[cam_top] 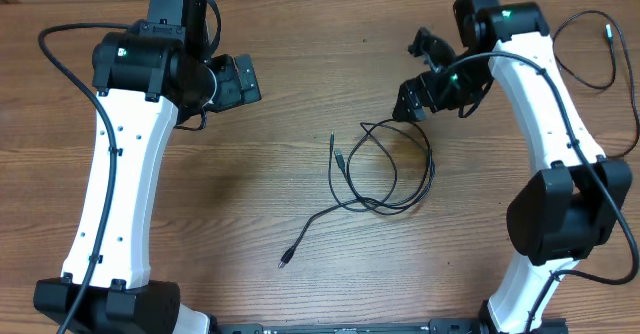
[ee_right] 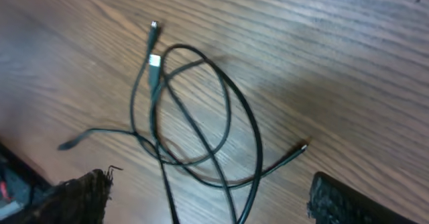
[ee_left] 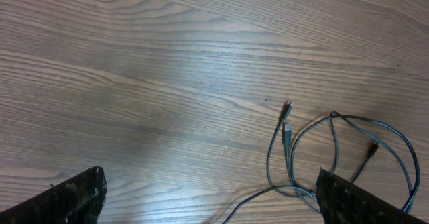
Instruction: Untangle cables
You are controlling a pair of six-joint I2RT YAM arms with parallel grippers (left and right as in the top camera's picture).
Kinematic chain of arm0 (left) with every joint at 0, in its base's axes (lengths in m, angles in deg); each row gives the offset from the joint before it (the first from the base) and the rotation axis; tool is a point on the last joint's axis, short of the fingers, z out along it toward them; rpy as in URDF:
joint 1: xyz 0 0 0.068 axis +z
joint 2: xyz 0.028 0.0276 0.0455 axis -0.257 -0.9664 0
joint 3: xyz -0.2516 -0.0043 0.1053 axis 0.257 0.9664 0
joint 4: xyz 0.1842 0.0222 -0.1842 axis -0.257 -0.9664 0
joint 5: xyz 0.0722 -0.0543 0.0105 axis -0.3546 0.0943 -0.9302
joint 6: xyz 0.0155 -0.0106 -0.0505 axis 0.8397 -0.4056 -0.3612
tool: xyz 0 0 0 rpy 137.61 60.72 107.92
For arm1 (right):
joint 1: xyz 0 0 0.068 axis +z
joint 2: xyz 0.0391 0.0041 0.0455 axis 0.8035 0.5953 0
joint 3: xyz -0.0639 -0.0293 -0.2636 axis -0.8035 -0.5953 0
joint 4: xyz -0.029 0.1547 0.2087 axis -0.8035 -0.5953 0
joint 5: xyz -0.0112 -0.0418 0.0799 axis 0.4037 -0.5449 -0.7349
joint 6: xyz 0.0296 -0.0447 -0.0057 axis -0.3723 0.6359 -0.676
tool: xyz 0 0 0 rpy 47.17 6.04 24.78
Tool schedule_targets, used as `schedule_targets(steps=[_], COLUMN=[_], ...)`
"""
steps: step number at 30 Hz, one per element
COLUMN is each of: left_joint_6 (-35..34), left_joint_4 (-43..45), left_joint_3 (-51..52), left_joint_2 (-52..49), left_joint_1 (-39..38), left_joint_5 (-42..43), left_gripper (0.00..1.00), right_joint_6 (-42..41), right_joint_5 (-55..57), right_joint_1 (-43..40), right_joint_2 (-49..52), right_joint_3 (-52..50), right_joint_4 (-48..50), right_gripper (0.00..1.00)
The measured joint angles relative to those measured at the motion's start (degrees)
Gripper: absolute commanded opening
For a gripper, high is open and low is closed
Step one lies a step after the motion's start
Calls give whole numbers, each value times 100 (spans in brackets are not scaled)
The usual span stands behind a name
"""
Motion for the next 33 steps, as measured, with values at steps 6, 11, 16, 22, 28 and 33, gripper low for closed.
schedule_targets(steps=[6,11,16,22,28,33], left_joint_6=[0,0,0,0,0,0], left_joint_4=[0,0,0,0,0,0], left_joint_3=[0,0,0,0,0,0], left_joint_2=[0,0,0,0,0,0], left_joint_1=[0,0,0,0,0,0], left_joint_5=[0,-2,0,0,0,-2], left_gripper=[99,99,99,99,100,100], right_joint_6=[13,20,20,15,7,-90], right_joint_5=[70,103,101,98,103,103], right_joint_1=[-2,-2,-2,-2,0,0], right_joint_2=[0,0,0,0,0,0], right_joint_3=[-507,-767,-1001,-1167,-1569,-1891], right_joint_4=[103,306,627,933,1189,1287], right_gripper=[73,60,59,52,24,4])
